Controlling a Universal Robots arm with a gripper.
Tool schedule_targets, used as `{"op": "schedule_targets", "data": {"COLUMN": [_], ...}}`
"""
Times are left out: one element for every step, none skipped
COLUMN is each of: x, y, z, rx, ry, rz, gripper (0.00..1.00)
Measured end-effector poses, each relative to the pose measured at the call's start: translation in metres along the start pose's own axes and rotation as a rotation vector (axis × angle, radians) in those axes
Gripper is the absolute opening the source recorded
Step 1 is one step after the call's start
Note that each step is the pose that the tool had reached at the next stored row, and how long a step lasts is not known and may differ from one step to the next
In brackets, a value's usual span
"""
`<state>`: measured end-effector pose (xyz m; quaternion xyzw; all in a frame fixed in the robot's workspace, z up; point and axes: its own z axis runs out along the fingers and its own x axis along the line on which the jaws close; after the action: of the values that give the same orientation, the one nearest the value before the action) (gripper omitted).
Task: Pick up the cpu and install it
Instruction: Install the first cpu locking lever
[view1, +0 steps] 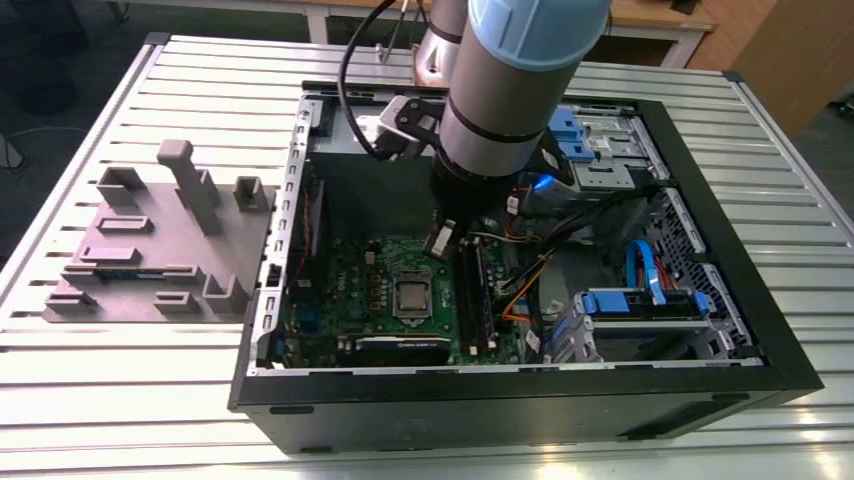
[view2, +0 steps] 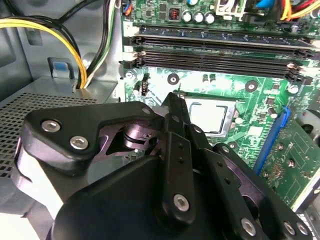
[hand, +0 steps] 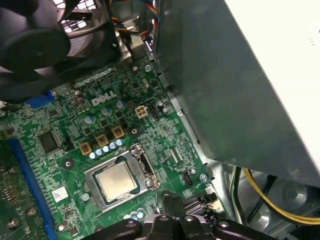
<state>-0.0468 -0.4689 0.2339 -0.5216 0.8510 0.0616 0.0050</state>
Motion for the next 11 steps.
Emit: {"op": "schedule_targets", "data": {"x": [0.0008,0.0014,0.0018,0.0021,0.0024,0.0026,0.0028,0.0029,0.0031,0.0034,0.0037], "y": [-0.0001,-0.0001,0.0001,0.0005,0.0010,0.0010,0.0011,0.0011,0.0012,0.0013,0.0015], "z": [-0.0001,-0.0002,-0.0002,-0.0001,-0.0001,0.0000,-0.0001,-0.0001,-0.0001,-0.0004,-0.0007], "rx": [-0.0001,-0.0001,-0.0001,0.0000,0.0002,-0.0001,-0.0005,-0.0007,-0.0009,-0.0004,0.0003], "ry": [0.0000,0.0002,0.0002,0.0001,0.0004,0.0009,0.0018,0.0028,0.0034,0.0040,0.0041], "rz": [0.000,-0.001,-0.002,-0.004,-0.009,-0.017,-0.028,-0.038,-0.048,-0.056,-0.065], "gripper": [0.11,0.11,0.11,0.11,0.11,0.11,0.11,0.11,0.11,0.11,0.11]}}
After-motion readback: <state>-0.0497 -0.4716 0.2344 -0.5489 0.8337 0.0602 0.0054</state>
